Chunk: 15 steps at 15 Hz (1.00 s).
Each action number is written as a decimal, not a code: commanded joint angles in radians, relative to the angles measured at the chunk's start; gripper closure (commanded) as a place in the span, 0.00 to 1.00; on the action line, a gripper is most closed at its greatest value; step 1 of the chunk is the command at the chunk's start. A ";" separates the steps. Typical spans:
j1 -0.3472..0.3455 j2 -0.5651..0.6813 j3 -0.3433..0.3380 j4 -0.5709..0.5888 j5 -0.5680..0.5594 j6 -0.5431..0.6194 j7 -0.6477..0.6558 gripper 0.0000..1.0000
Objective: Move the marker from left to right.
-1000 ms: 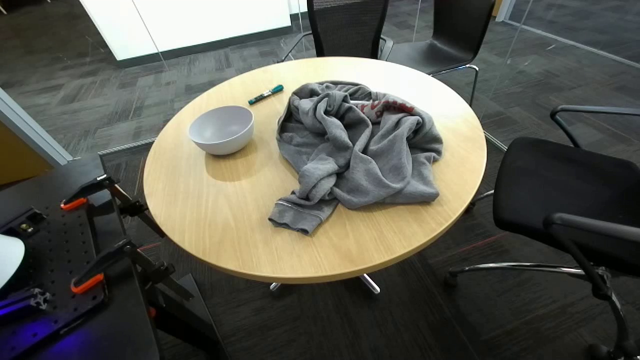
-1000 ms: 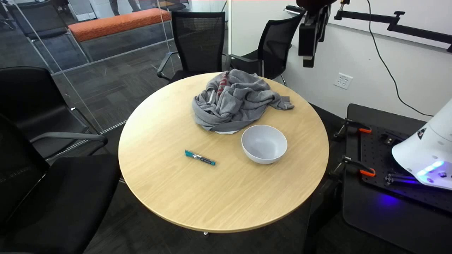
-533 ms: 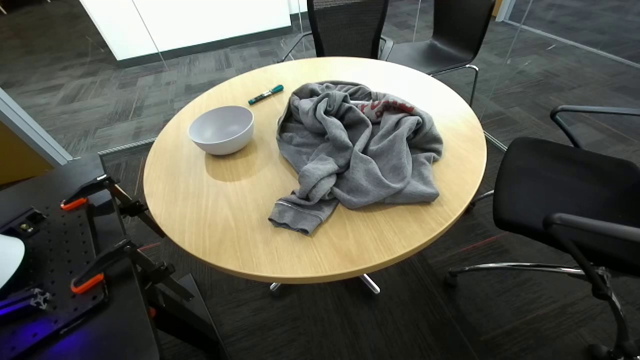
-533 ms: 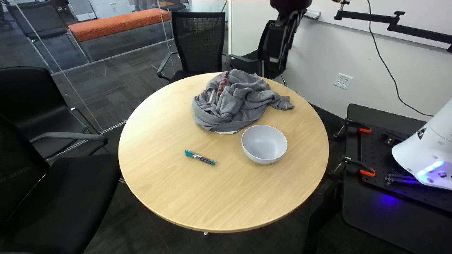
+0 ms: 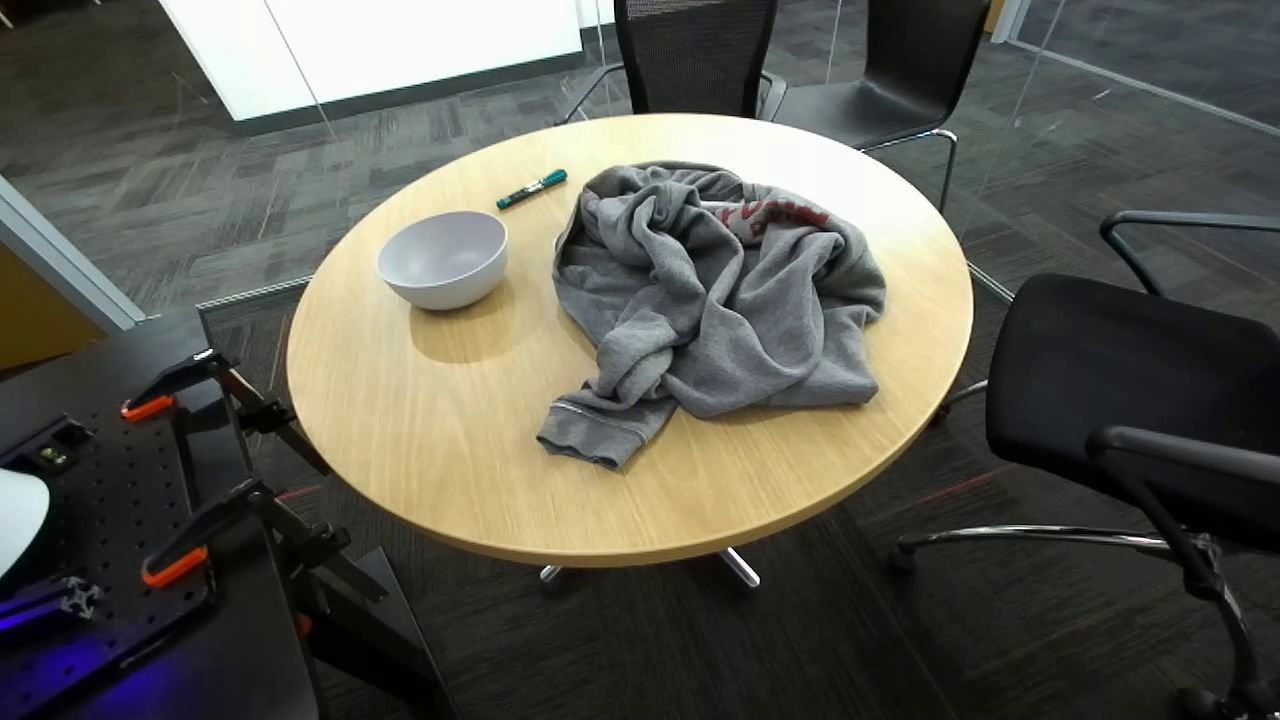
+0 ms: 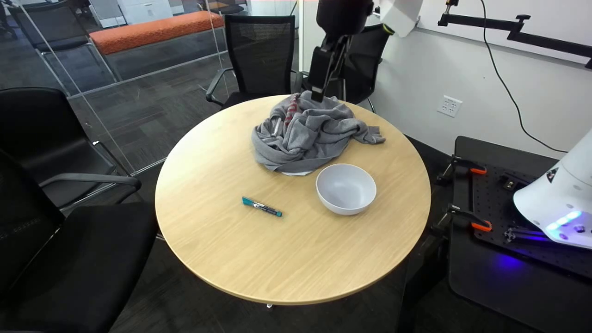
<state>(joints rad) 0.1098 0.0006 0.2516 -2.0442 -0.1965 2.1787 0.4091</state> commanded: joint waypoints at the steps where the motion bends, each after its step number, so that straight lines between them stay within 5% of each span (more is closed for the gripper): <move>1: 0.040 0.077 -0.024 -0.010 -0.076 0.188 0.011 0.00; 9: 0.147 0.258 -0.121 -0.059 -0.187 0.617 0.110 0.00; 15: 0.120 0.274 -0.090 -0.057 -0.166 0.601 0.075 0.00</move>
<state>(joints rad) 0.2293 0.2741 0.1618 -2.1015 -0.3624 2.7793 0.4839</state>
